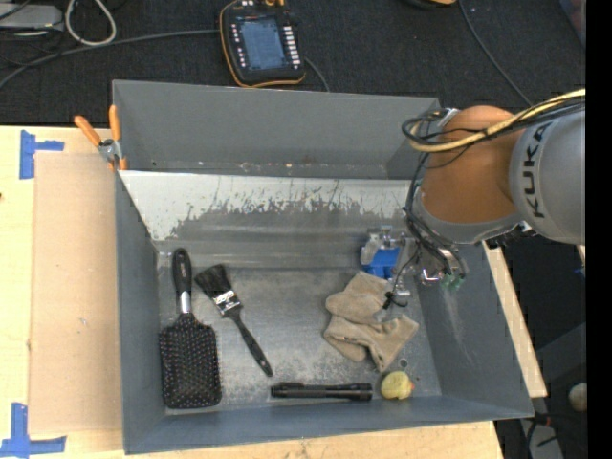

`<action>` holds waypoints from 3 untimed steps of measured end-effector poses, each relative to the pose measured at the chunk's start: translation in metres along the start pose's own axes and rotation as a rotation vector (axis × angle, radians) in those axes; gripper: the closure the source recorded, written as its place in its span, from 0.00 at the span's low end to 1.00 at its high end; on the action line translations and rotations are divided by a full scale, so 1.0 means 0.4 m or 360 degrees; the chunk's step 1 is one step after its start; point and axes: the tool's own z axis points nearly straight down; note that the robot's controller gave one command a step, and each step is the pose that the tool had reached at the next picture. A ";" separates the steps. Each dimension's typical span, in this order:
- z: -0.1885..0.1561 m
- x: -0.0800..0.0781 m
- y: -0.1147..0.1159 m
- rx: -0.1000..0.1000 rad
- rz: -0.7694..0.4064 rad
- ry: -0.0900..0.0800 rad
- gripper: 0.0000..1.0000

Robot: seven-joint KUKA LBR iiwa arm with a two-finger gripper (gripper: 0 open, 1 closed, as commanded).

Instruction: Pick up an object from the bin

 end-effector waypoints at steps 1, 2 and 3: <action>-0.009 -0.005 0.001 0.0001 -0.0004 -0.0011 0.00; 0.204 -0.072 -0.081 -0.0003 -0.0312 -0.0003 0.00; 0.195 -0.060 -0.075 0.0001 -0.0292 -0.0025 0.00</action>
Offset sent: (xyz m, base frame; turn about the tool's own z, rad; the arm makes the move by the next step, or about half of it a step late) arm 0.0285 -0.0330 -0.0793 -0.1984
